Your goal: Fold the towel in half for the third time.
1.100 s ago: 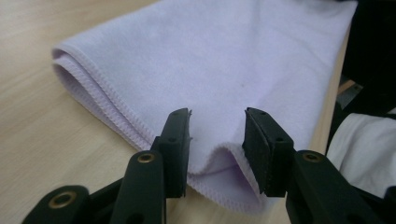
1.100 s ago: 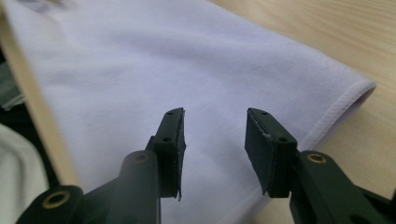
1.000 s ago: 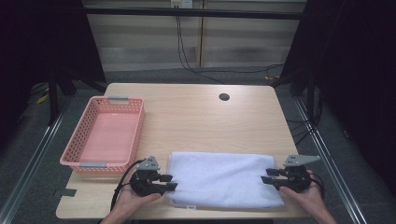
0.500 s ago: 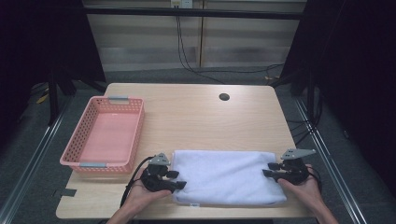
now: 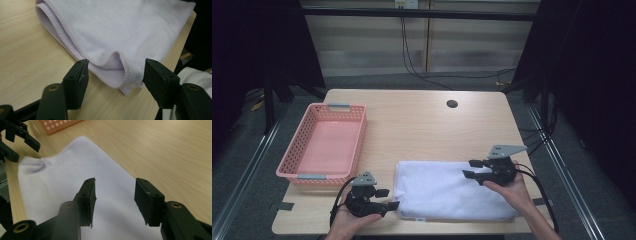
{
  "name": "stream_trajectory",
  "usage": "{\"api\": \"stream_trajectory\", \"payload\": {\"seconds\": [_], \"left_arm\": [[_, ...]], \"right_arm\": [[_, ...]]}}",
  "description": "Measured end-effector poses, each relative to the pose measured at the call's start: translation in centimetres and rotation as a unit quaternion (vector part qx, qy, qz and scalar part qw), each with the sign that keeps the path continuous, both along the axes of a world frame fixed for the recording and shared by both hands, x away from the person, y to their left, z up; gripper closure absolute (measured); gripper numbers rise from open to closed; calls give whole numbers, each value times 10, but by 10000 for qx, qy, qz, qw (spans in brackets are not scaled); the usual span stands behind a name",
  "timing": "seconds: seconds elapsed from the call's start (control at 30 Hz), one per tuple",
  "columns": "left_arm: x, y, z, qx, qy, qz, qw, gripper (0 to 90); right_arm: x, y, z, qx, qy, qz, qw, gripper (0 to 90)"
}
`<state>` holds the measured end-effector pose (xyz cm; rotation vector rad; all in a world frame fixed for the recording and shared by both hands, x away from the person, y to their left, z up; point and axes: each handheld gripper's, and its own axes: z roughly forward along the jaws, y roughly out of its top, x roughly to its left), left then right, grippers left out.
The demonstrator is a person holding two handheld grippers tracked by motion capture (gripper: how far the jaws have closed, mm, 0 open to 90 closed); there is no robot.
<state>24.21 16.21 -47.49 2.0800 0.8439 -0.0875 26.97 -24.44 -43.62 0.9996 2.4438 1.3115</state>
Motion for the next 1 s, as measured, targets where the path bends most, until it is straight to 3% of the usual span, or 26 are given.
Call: {"api": "stream_trajectory", "payload": {"seconds": [0.1, 0.2, 0.3, 0.5, 0.6, 0.77, 0.9, 1.0], "left_arm": [[5, 2, 1, -102, 36, 132, 9999, 371], [6, 0, 2, -105, 17, 63, 9999, 378], [1, -8, 4, -54, -41, -36, 10000, 377], [-6, -8, -3, 38, 214, -107, 9997, 391], [-8, -7, -6, 44, 321, -118, 9994, 389], [-8, -14, -15, 188, 488, -244, 9983, 377], [-7, -18, -16, 256, 485, -271, 9981, 355], [-6, -21, -18, 289, 530, -312, 9977, 344]], "right_arm": [[10, 25, 0, 58, 35, 267, 9996, 511], [16, 39, 0, 59, 78, 415, 9991, 508], [37, 71, -5, 62, 173, 674, 9976, 497], [64, 121, -16, -205, 313, 1069, 9936, 452], [79, 144, -24, -196, 399, 1192, 9919, 446], [94, 163, -39, -25, 611, 1273, 9900, 432], [98, 165, -54, -294, 655, 1258, 9895, 401], [96, 168, -57, -155, 638, 1379, 9883, 400]]}}
